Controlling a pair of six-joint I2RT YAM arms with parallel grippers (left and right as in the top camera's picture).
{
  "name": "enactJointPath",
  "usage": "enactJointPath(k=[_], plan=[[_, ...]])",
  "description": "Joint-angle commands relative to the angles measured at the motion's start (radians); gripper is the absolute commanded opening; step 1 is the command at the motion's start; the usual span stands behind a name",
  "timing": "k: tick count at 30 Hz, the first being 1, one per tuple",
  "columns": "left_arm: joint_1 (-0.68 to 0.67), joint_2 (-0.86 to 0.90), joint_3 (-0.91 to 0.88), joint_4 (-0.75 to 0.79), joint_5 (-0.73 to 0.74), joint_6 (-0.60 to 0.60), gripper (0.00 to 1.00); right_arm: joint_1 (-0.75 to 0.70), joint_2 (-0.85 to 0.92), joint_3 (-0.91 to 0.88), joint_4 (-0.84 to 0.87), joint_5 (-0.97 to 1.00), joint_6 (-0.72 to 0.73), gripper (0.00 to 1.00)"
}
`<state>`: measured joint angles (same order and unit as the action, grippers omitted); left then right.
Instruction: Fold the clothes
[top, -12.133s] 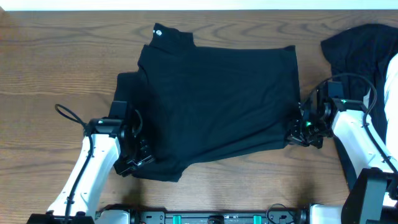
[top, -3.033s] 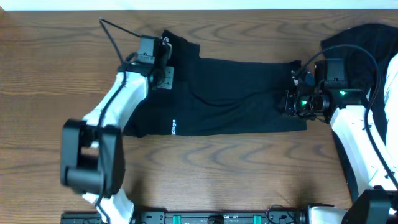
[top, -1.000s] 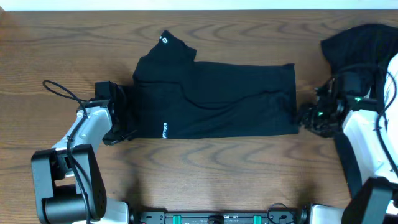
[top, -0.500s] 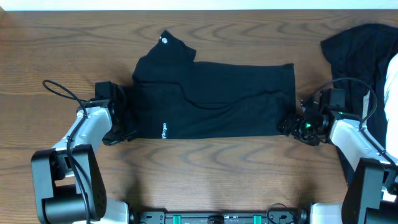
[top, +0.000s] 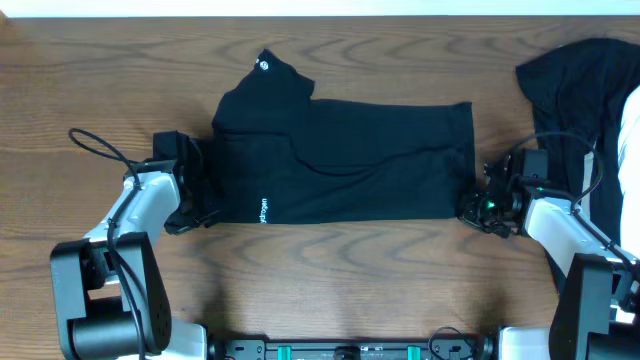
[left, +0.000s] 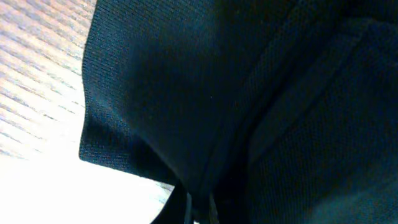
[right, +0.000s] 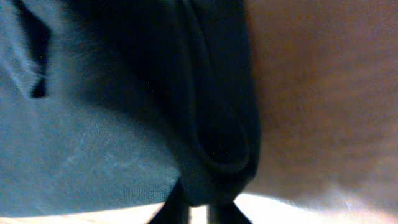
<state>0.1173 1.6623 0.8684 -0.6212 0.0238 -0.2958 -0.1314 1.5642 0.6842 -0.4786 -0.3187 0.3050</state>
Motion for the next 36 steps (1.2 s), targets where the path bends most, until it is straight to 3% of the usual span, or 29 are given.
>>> enactJointPath(k=[1,11,14,16,18,19,20,24,29,33,36], plan=[[0.012,-0.004,0.004,-0.021,-0.032,-0.012,0.06,0.001,0.004,-0.010,-0.040,0.093,0.016,0.01],[0.103,-0.032,0.073,-0.147,-0.032,-0.012,0.06,-0.031,-0.058,0.019,-0.282,0.319,0.017,0.02],[0.122,-0.062,0.074,-0.177,-0.032,-0.012,0.06,-0.032,-0.066,0.020,-0.301,0.319,0.032,0.21],[0.123,-0.079,0.074,-0.193,-0.032,-0.010,0.07,-0.032,-0.073,0.025,-0.310,0.318,0.032,0.25],[0.123,-0.099,0.074,-0.206,-0.032,0.005,0.15,-0.032,-0.086,0.040,-0.325,0.319,0.032,0.25],[0.123,-0.111,0.074,-0.210,-0.032,0.007,0.28,-0.032,-0.098,0.054,-0.334,0.319,0.032,0.25],[0.123,-0.119,0.074,-0.212,-0.032,0.007,0.33,-0.032,-0.109,0.067,-0.343,0.317,0.036,0.25],[0.123,-0.152,0.074,-0.217,-0.032,0.006,0.45,-0.032,-0.172,0.130,-0.367,0.248,0.031,0.27],[0.123,-0.166,0.074,-0.216,-0.032,0.006,0.48,-0.009,-0.215,0.151,-0.256,-0.137,-0.142,0.25],[0.123,-0.166,0.074,-0.216,-0.032,0.006,0.49,0.063,-0.171,0.146,-0.221,-0.095,-0.142,0.41],[0.123,-0.166,0.074,-0.216,-0.032,0.006,0.48,0.121,-0.105,0.137,-0.165,-0.032,-0.142,0.47]])
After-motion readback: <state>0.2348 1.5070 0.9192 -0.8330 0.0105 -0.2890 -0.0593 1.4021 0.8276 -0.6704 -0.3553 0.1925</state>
